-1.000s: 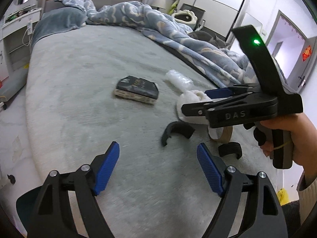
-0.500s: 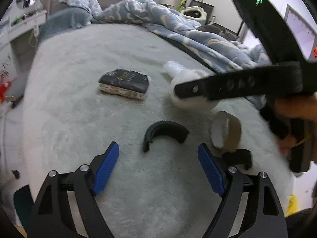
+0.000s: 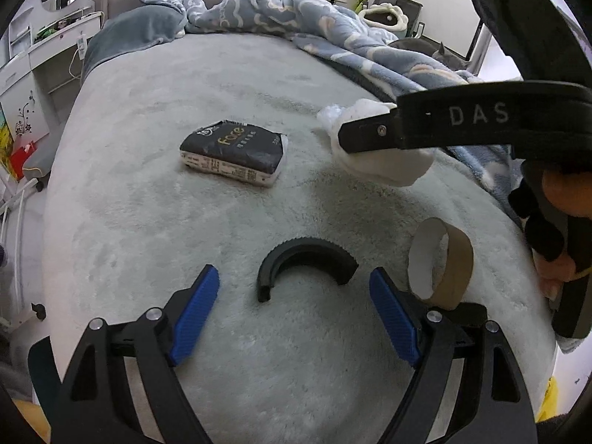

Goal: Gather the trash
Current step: 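Close the left gripper on the black curved rubber piece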

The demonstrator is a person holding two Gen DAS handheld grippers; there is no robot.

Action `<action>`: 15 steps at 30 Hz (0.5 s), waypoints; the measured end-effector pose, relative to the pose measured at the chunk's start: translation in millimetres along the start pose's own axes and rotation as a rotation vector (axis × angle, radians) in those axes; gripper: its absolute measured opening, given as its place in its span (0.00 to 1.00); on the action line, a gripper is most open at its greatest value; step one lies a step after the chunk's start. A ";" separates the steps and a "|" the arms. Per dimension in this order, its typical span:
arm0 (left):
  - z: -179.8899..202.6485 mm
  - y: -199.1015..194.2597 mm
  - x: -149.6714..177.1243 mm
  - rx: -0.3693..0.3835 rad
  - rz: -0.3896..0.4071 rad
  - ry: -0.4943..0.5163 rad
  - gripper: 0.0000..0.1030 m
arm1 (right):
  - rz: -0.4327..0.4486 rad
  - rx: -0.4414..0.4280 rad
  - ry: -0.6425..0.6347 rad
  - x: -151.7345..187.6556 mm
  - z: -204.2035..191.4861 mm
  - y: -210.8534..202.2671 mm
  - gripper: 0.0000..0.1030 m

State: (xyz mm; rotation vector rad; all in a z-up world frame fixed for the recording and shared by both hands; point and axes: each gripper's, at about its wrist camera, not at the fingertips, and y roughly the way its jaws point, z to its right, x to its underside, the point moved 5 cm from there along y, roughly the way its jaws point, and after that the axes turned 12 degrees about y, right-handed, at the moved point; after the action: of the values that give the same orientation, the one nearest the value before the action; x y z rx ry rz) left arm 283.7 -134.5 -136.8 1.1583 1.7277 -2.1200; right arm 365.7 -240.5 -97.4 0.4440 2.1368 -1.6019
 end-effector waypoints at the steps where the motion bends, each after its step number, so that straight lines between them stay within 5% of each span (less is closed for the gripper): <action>1: -0.2 2.0 -1.6 -0.004 -0.001 -0.001 0.81 | 0.000 -0.002 -0.002 -0.8 0.1 0.2 0.55; 11: -4.2 12.0 -6.7 -0.015 -0.002 -0.004 0.64 | 0.013 -0.014 0.044 -5.5 5.5 -0.1 0.55; 15: -8.9 7.6 -6.7 0.001 0.003 -0.007 0.49 | 0.025 -0.018 0.038 -5.2 -2.9 -5.6 0.55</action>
State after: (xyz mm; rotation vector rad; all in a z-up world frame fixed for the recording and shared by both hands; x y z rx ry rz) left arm 296.7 -131.2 -138.4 1.1515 1.7210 -2.1210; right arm 366.9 -239.3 -89.4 0.4970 2.1640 -1.5714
